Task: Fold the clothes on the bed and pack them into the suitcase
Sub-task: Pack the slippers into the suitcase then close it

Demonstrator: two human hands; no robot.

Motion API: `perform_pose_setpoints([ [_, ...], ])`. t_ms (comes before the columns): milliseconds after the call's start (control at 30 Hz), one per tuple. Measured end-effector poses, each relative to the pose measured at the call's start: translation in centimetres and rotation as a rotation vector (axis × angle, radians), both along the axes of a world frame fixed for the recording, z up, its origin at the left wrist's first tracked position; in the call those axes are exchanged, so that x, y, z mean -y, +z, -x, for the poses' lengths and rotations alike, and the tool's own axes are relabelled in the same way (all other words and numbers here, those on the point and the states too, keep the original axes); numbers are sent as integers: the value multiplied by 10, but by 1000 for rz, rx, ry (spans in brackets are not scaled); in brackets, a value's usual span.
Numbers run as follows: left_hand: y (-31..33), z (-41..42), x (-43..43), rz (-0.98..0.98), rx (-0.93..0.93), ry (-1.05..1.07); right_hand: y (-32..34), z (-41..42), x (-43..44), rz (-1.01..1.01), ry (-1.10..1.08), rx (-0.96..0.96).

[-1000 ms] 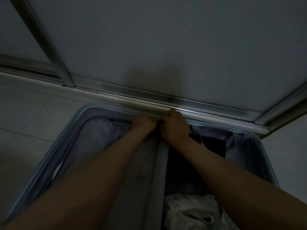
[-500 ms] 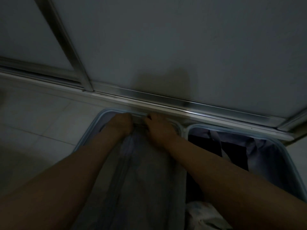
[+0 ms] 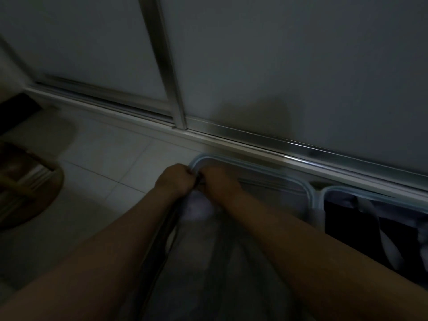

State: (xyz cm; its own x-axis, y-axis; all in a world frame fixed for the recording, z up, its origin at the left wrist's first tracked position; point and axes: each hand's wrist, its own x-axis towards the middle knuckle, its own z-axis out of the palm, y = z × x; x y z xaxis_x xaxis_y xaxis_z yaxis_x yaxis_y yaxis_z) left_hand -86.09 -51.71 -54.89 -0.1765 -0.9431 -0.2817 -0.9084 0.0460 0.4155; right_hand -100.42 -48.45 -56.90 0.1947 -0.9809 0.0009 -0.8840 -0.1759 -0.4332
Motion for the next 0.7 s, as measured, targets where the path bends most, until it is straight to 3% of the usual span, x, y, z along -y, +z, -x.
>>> perform_pose_setpoints([
  [133,-2,-14,-11,89,-28,-77,-7,-19,8,-40,-44,-62],
  [233,-14,-35,-21,237,-180,-15,-13,-22,7,-9,-131,6],
  [400,-27,-54,-51,44,-338,-1,-6,-39,0,-3,-314,66],
  [567,-25,-53,-58,32,-401,56,-4,-57,-18,-98,-527,226],
  [700,-17,-56,-69,28,-381,65,3,-72,-44,-201,-425,327],
])
